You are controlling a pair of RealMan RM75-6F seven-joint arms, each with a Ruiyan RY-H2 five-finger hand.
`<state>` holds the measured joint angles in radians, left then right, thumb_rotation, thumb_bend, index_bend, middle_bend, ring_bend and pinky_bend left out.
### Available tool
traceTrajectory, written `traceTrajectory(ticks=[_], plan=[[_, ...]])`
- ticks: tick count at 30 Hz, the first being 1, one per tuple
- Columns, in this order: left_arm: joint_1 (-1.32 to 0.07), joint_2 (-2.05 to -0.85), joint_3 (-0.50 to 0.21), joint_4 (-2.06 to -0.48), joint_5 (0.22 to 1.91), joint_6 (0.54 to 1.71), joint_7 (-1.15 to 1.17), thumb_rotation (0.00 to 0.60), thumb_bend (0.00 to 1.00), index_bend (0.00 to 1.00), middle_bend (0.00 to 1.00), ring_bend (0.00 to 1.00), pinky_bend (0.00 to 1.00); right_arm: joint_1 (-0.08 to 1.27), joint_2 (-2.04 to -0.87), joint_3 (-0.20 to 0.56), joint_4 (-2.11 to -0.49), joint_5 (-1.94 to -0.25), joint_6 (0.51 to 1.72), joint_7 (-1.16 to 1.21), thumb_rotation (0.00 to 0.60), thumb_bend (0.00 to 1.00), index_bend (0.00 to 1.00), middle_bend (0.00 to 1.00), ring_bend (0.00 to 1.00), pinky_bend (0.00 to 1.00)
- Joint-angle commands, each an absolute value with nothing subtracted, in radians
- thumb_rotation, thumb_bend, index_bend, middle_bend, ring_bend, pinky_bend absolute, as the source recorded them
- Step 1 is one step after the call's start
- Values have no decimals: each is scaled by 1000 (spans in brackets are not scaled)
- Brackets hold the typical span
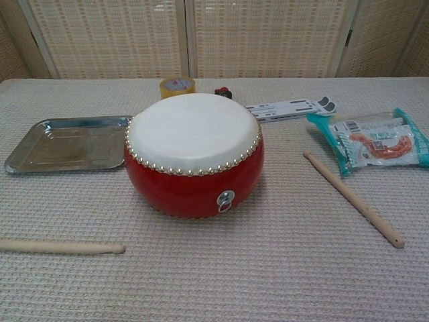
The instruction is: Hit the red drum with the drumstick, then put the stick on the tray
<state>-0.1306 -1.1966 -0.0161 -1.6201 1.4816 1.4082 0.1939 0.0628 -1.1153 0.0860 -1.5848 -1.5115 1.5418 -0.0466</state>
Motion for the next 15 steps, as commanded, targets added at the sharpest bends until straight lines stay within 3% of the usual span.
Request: traceTrajectory(ticks=[1, 15], plan=[[-159, -1217, 4, -1620, 1501, 1352, 169, 600, 339, 306, 269, 212, 135, 63, -1116, 86, -1579, -1513, 1541, -41, 600, 237, 179, 167, 78, 146], [-261, -1360, 34, -1579, 1527, 1174, 168, 600, 306, 384, 267, 214, 143, 64, -1122, 91, -1556, -1502, 1535, -18, 600, 237, 179, 167, 78, 146]])
